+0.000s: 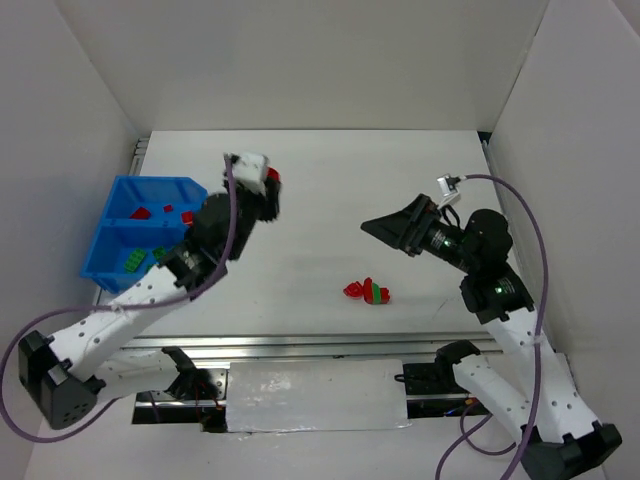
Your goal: Sort the legos into containers by color
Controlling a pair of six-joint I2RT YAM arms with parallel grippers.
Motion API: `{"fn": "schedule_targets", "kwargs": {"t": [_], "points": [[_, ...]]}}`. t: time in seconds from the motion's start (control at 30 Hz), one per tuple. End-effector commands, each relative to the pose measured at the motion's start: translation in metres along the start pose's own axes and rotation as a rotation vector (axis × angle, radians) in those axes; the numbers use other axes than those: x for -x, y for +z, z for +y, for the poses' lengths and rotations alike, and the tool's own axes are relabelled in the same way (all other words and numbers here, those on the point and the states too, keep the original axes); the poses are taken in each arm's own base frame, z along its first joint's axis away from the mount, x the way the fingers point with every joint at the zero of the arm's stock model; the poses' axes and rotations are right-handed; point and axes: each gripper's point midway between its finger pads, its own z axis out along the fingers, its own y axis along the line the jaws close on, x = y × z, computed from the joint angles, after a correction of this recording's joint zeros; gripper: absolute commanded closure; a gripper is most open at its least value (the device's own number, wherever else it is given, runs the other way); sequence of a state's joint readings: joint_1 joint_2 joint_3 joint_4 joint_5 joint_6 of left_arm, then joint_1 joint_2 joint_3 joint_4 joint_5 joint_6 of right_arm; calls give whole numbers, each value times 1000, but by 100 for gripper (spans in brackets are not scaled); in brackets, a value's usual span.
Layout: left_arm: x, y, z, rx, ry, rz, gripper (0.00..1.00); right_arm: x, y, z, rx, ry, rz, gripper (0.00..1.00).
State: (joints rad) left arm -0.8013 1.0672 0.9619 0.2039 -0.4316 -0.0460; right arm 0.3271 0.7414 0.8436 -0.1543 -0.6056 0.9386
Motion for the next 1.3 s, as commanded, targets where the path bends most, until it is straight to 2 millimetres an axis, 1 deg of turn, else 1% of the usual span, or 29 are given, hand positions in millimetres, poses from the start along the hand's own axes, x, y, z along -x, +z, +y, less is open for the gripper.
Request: {"fn": "schedule_targets", "kwargs": {"t": [0.0,0.03,0.07,0.1,0.13,0.17,0.2,0.23,0.3,0.33,0.37,0.4,0.43,0.5,0.53,0.6,0.7,0.8,0.87,0.9,0.97,1.0,1.03,1.07,1.1,1.13,1.2,1.23,1.27], "points": [[-25,-7,160,729,-221,127,100,23,-26,-6,-115,-122,-155,0],[-34,-7,182,828,-333,144,100,27,-27,-9,-133,-136,-178,0],[-76,-16,223,958,-327,301,100,25,-29,-11,-136,-146,-178,0],[-72,-12,240,983,-382,302,100,22,-29,-15,-151,-146,-165,0],[-82,-9,254,1012,-450,318,100,19,-29,-19,-162,-159,-151,0],[-105,-13,283,1069,-509,391,100,15,-29,-27,-186,-152,-133,0],[-116,-14,296,1107,-576,398,100,14,-29,-31,-199,-166,-127,0],[-139,-20,323,1170,-613,441,100,12,-29,-37,-216,-164,-124,0],[-149,-13,335,1153,-660,469,99,9,-29,-43,-225,-172,-116,0],[-164,-12,346,1171,-664,502,94,7,-28,-47,-232,-172,-107,0],[-163,-7,349,1164,-666,500,79,6,-27,-49,-234,-175,-100,0],[-165,-5,353,1163,-656,509,68,6,-26,-52,-242,-182,-93,0],[-171,-5,356,1173,-658,522,42,5,-24,-55,-248,-185,-82,0],[-175,-5,357,1171,-671,517,19,4,-22,-62,-269,-194,-70,0],[-175,-6,355,1168,-675,513,1,4,-20,-70,-291,-190,-65,0],[-171,-6,355,1164,-680,495,1,2,-18,-84,-336,-188,-49,0],[-155,-9,350,1143,-686,463,0,-8,-16,-133,-497,-146,-15,0],[-129,-12,337,1098,-672,430,0,-32,-20,-192,-684,-102,50,0],[-105,-10,310,1043,-608,418,1,-41,-22,-208,-774,-139,56,0],[-86,-2,282,963,-577,396,0,-49,-22,-217,-813,-145,81,0],[-82,4,252,853,-537,414,1,-63,-20,-221,-861,-185,120,0],[-72,0,237,810,-530,405,0,-65,-20,-229,-916,-208,125,0],[-80,1,213,746,-511,435,0,-72,-20,-231,-934,-222,151,0],[-81,-2,201,708,-499,441,0,-75,-18,-233,-945,-228,165,0],[-71,-8,188,663,-498,414,1,-81,-18,-241,-969,-228,195,0],[-87,-13,169,616,-484,453,0,-83,-18,-245,-984,-231,202,0],[-78,-23,142,519,-483,422,0,-91,-18,-254,-1008,-236,224,0],[-92,-29,133,499,-474,452,1,-93,-15,-257,-1012,-241,228,0],[-92,-33,125,462,-475,453,0,-96,-15,-260,-1017,-247,247,1]]}}
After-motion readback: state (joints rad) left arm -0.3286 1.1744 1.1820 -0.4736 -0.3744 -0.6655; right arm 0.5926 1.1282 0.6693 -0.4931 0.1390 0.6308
